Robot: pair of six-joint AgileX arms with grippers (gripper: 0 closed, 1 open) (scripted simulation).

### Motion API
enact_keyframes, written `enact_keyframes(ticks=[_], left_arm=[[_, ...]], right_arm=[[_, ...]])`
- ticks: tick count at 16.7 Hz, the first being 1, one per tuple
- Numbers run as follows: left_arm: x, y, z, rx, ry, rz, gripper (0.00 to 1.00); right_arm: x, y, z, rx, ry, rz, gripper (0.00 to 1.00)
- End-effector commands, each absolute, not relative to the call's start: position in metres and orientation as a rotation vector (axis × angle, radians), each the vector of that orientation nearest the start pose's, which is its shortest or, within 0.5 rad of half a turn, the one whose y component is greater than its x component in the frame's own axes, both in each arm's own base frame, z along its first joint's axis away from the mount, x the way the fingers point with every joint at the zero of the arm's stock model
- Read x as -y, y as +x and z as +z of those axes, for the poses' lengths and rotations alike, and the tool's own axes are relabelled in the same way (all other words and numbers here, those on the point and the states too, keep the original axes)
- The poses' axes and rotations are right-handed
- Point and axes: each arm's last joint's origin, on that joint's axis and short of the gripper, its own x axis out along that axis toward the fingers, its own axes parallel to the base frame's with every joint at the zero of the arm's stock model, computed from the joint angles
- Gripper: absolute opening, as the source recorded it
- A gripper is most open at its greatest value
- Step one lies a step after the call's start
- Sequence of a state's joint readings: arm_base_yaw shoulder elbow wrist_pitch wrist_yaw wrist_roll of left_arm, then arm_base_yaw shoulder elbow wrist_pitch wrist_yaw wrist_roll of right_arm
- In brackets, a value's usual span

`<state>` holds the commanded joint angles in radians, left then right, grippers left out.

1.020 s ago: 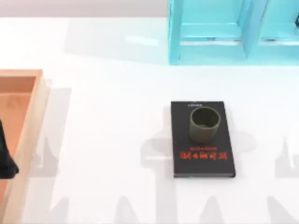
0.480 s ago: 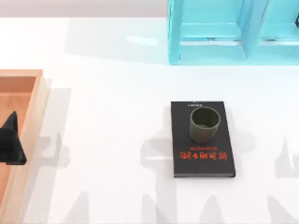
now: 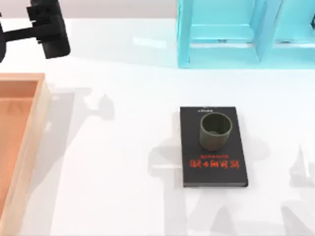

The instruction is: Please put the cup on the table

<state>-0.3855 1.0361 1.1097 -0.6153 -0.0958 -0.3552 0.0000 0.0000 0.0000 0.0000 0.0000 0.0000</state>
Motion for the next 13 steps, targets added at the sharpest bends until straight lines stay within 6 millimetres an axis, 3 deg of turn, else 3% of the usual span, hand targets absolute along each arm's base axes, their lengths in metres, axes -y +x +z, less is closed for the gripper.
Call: enact_keyframes(ticks=[4, 7, 10, 13], left_arm=[[0.143, 0.252, 0.410, -0.673, -0.311, -0.223, 1.00], [0.206, 0.280, 0.424, -0.769, -0.350, -0.241, 1.00], [0.274, 0.297, 0.405, -0.896, -0.333, -0.226, 1.00], [0.336, 0.301, 0.358, -1.040, -0.251, -0.173, 1.00]], right_arm=[[0.001, 0.106, 0.160, 0.000, 0.000, 0.000, 1.00], [0.001, 0.106, 0.160, 0.000, 0.000, 0.000, 1.00], [0.001, 0.106, 0.160, 0.000, 0.000, 0.000, 1.00], [0.001, 0.106, 0.160, 0.000, 0.000, 0.000, 1.00]])
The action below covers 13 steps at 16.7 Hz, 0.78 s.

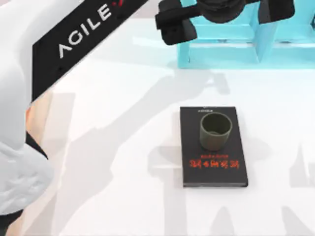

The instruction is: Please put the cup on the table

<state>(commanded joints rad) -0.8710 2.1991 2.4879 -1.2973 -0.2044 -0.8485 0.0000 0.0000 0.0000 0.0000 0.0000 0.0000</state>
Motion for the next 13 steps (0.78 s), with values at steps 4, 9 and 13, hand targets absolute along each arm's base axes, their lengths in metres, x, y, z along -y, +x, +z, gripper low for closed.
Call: enact_keyframes(ticks=[4, 9, 13], left_arm=[[0.391, 0.291, 0.286, -1.200, -0.087, -0.073, 1.00], [0.408, 0.280, 0.249, -1.271, 0.018, -0.012, 1.00], [0.408, 0.283, 0.246, -1.274, 0.018, -0.007, 1.00]], right_arm=[[0.001, 0.106, 0.160, 0.000, 0.000, 0.000, 1.00], [0.001, 0.106, 0.160, 0.000, 0.000, 0.000, 1.00], [0.001, 0.106, 0.160, 0.000, 0.000, 0.000, 1.00]])
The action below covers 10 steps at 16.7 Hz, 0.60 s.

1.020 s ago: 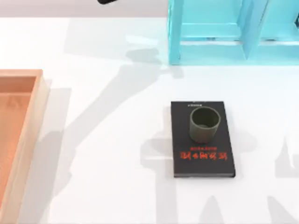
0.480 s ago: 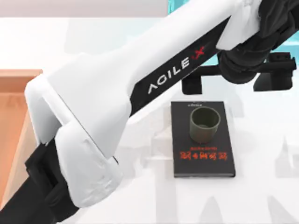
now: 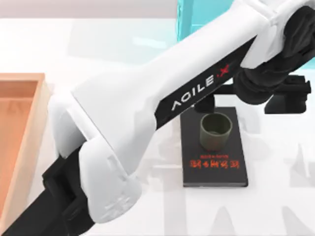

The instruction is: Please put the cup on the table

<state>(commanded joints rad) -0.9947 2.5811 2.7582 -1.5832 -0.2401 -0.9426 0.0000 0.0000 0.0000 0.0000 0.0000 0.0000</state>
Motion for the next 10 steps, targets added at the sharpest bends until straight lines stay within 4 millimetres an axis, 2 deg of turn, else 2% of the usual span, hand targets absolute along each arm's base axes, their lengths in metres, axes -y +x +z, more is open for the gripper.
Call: enact_keyframes(ticks=[4, 10], left_arm=[[0.410, 0.289, 0.235, -1.268, 0.014, -0.015, 1.00], [0.411, 0.307, 0.172, -1.272, 0.019, -0.011, 1.00]], right_arm=[[0.001, 0.106, 0.160, 0.000, 0.000, 0.000, 1.00], [0.001, 0.106, 0.160, 0.000, 0.000, 0.000, 1.00]])
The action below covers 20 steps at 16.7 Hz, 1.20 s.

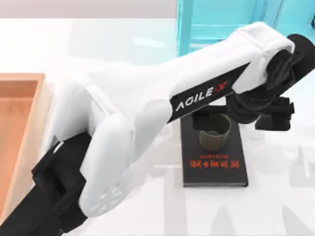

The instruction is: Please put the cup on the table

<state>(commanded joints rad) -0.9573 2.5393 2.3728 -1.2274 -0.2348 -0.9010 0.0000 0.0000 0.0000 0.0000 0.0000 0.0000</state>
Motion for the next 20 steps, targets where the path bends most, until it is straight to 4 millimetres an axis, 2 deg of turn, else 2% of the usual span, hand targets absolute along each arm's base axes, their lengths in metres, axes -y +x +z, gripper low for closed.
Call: enact_keyframes(ticks=[3, 7, 20], left_arm=[[0.408, 0.310, 0.154, -1.271, 0.017, -0.012, 1.00], [0.408, 0.310, 0.153, -1.271, 0.018, -0.012, 1.00], [0.408, 0.310, 0.153, -1.271, 0.018, -0.012, 0.02]], right_arm=[[0.001, 0.106, 0.160, 0.000, 0.000, 0.000, 1.00], [0.001, 0.106, 0.160, 0.000, 0.000, 0.000, 1.00], [0.001, 0.106, 0.160, 0.000, 0.000, 0.000, 1.00]])
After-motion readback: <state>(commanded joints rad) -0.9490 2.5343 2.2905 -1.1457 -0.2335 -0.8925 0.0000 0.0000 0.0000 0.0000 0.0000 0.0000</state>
